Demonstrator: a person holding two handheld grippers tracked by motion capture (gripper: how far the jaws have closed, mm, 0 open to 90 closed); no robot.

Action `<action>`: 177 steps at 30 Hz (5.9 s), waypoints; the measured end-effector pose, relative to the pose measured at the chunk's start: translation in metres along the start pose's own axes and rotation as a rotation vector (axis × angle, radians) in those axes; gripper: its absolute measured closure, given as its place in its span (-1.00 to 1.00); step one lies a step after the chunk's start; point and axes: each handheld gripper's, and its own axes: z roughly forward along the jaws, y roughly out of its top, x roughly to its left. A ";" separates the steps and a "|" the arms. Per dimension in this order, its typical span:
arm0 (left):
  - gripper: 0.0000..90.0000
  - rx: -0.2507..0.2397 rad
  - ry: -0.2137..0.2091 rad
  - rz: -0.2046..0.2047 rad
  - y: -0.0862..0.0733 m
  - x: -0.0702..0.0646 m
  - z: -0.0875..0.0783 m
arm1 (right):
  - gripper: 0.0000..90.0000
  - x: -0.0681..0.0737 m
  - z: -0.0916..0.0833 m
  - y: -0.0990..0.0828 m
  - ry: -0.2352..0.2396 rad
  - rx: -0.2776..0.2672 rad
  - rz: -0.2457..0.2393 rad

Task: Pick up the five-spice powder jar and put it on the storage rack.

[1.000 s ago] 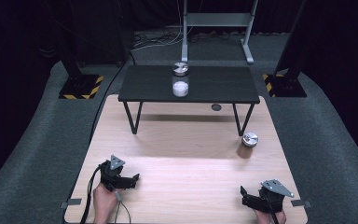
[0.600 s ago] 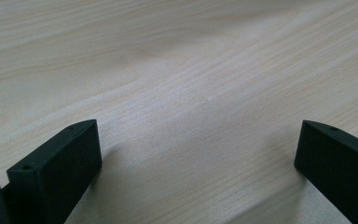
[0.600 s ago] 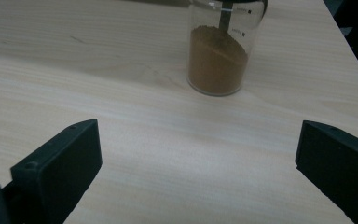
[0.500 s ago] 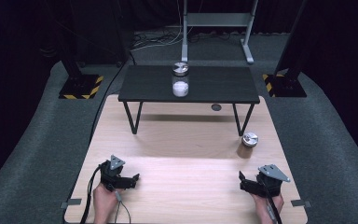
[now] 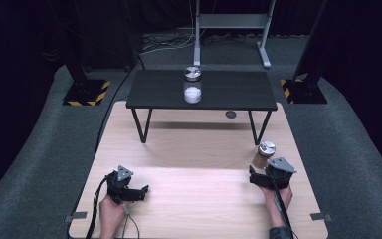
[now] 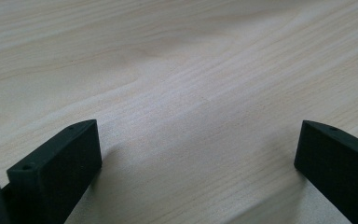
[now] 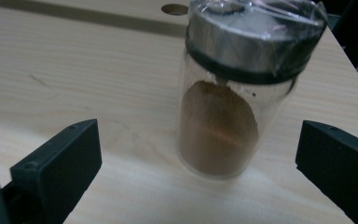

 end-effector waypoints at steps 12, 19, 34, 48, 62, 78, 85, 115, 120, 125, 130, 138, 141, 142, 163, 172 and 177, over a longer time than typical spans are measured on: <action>-0.99 0.000 -0.001 0.001 0.000 0.000 0.000 | -1.00 -0.007 0.032 0.016 -0.012 0.012 0.044; -0.99 0.000 -0.002 0.001 0.000 0.000 0.000 | -1.00 -0.010 0.044 0.017 -0.008 0.021 0.054; -0.99 -0.001 -0.004 0.001 0.000 0.001 0.000 | -0.34 -0.005 0.049 0.014 -0.033 -0.023 0.048; -0.99 -0.001 -0.004 0.001 0.000 0.001 0.000 | -0.34 -0.006 0.046 0.015 -0.034 -0.018 0.055; -0.99 -0.001 -0.004 0.001 0.000 0.001 0.000 | -0.35 -0.007 0.039 0.023 -0.017 -0.017 0.047; -0.99 -0.001 -0.004 0.001 0.000 0.001 0.000 | -0.35 -0.010 0.028 0.041 0.030 -0.022 0.018; -0.99 -0.001 -0.004 0.001 0.000 0.001 0.000 | -0.35 -0.009 0.022 0.049 0.034 -0.029 -0.001; -0.99 -0.001 -0.006 0.002 0.000 0.001 0.000 | -0.35 -0.001 -0.007 0.079 0.082 -0.082 -0.070; -0.99 -0.001 -0.006 0.002 0.000 0.001 0.000 | -0.35 -0.001 -0.012 0.085 0.088 -0.094 -0.079; -0.99 -0.001 -0.006 0.003 0.000 0.001 0.000 | -0.35 -0.001 -0.016 0.090 0.097 -0.108 -0.087; -0.99 -0.001 -0.006 0.003 0.000 0.001 0.000 | -0.35 0.001 -0.019 0.096 0.101 -0.116 -0.103; -0.99 -0.001 -0.006 0.003 0.000 0.001 0.000 | -0.35 0.003 -0.024 0.109 0.103 -0.136 -0.124; -0.99 -0.001 -0.006 0.003 0.000 0.001 0.000 | -0.35 0.003 -0.026 0.112 0.104 -0.141 -0.126; -0.99 -0.001 -0.006 0.003 0.000 0.001 0.000 | -0.35 0.003 -0.027 0.115 0.105 -0.145 -0.130; -0.99 -0.001 -0.007 0.003 0.000 0.001 0.000 | -0.35 0.004 -0.039 0.144 0.115 -0.176 -0.168; -0.99 -0.001 -0.007 0.004 0.000 0.001 0.000 | -0.35 0.005 -0.044 0.156 0.120 -0.187 -0.180; -0.99 -0.001 -0.007 0.003 0.000 0.001 0.000 | -0.35 0.006 -0.045 0.166 0.125 -0.191 -0.189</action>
